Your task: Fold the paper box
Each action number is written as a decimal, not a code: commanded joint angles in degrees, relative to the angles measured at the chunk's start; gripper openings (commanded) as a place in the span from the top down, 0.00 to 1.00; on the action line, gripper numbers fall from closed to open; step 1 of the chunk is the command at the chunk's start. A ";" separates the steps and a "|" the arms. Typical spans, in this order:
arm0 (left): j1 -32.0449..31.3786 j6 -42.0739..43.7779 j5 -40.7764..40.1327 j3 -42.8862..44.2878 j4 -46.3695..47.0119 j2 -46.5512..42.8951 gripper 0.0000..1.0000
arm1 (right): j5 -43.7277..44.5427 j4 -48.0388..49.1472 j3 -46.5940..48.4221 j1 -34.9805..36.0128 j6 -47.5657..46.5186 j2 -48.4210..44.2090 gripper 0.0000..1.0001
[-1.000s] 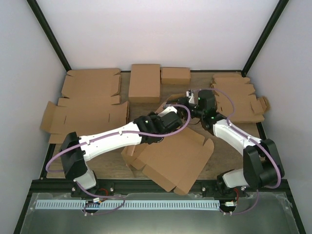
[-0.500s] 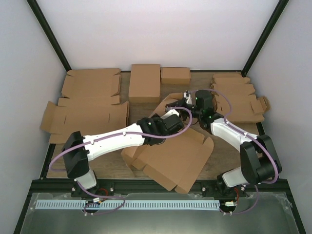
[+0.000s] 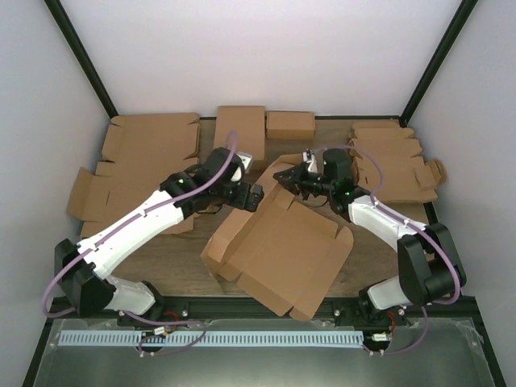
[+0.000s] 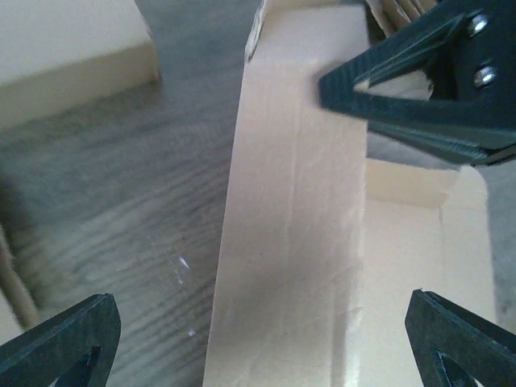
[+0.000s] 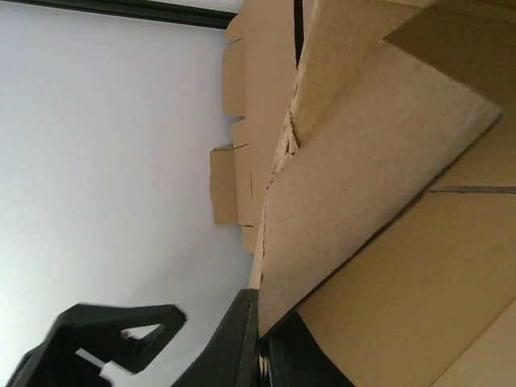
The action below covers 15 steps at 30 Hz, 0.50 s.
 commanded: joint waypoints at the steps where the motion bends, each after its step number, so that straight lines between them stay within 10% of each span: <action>1: 6.18 -1.58 18.30 -5.72 4.13 -1.07 0.01 | -0.69 0.23 0.02 0.66 -2.68 -1.43 0.99; 15: 9.61 4.22 32.77 -9.04 7.52 1.36 0.05 | -1.03 -0.98 0.12 0.66 -3.90 -1.47 0.99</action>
